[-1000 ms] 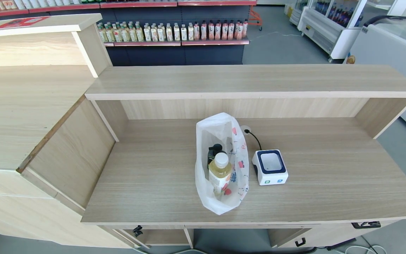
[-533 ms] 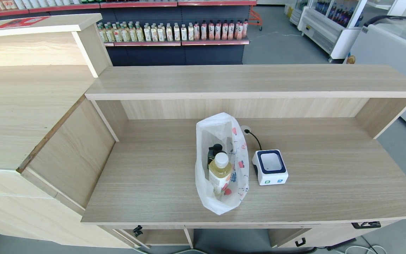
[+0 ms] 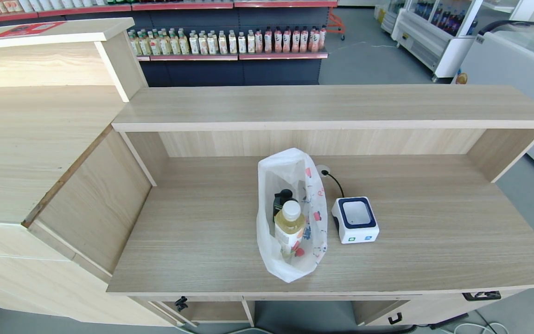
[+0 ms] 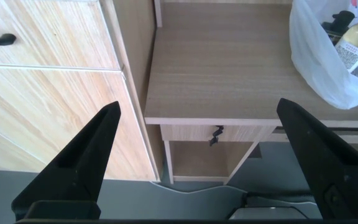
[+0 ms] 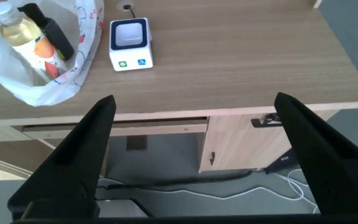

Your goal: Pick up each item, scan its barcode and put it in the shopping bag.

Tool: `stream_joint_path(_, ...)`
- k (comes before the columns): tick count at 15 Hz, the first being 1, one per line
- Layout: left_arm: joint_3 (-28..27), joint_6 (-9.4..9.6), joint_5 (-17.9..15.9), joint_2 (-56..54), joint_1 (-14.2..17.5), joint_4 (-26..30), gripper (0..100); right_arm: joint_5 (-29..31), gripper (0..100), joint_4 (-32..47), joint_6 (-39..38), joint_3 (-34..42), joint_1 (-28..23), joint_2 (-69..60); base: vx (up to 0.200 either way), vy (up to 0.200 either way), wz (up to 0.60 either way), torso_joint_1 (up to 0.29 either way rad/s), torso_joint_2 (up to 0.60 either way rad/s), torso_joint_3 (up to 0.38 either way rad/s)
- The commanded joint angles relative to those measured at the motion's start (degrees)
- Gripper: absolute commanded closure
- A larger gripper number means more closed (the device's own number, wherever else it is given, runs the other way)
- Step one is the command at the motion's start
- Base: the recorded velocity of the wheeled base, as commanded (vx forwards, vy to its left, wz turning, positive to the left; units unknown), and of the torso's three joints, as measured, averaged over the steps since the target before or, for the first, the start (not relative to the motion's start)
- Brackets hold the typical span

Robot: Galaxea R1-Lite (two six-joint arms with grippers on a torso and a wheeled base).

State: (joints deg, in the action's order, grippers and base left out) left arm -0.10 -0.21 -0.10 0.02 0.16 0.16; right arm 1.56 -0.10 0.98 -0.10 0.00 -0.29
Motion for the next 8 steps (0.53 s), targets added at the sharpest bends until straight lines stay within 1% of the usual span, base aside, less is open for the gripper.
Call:
stream_joint_path(1,0.01,-0.14,-0.08,-0.02,0.02,0.02,0,0.02,0,0.01,-0.01,0.01,0.00,0.29,0.000,0.000,0.00,0.000,0.00,0.000)
stream_joint_path(2,0.01,0.12,-0.08,0.24,0.02,0.02,0,0.02,0,0.01,-0.01,0.01,0.00,0.29,0.000,0.000,0.00,0.000,0.00,0.000)
stream_joint_path(8,0.01,0.47,-0.08,-0.02,0.02,0.02,0,0.02,0,0.01,-0.01,0.01,0.00,0.29,0.000,-0.200,0.00,0.001,0.00,0.002)
